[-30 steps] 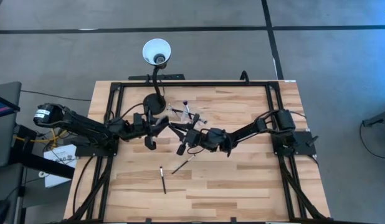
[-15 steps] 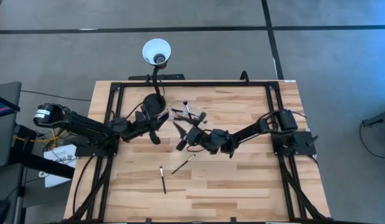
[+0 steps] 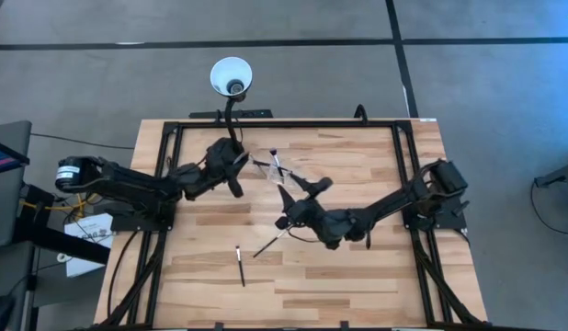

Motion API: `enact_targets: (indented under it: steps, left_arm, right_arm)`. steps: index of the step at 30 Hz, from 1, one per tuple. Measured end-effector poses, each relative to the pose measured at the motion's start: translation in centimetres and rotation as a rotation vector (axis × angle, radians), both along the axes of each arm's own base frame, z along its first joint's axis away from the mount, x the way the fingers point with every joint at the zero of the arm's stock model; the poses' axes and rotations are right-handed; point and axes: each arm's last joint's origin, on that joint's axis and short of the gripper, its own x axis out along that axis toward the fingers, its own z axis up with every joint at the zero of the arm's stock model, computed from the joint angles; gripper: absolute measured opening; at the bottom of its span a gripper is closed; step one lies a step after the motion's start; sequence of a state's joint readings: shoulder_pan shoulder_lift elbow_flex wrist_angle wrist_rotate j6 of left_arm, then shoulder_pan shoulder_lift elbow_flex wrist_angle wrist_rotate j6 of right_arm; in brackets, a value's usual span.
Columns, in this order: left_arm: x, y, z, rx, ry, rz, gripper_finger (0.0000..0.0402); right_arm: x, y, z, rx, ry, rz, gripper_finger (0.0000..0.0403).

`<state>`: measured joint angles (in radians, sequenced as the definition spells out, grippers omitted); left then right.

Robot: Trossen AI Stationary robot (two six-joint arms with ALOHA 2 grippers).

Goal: Sort items
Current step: Put the highlighter brush into the left section of the transparent organizer

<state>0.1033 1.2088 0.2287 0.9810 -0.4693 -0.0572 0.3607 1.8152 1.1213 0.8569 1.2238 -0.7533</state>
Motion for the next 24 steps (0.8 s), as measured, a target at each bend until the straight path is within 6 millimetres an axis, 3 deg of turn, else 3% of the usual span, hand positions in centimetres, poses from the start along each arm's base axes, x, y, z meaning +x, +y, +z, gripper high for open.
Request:
enact_targets:
  steps: [7, 12, 24]
  left_arm:
    - [0.7, 1.3, -2.6, -0.053, 0.113, 0.019, 0.0024]
    - [0.8, 1.4, -3.2, -0.057, 0.141, 0.022, 0.0037]
    - [0.9, 1.4, -3.0, -0.029, 0.137, 0.019, 0.0140]
  right_arm:
    - [0.1, -0.3, -1.0, 0.082, 0.003, 0.037, 0.0212]
    - [0.6, -0.4, -3.0, 0.245, 0.072, 0.297, 0.0212]
    - [1.7, -2.0, -5.8, 0.667, 0.143, 0.591, 0.0212]
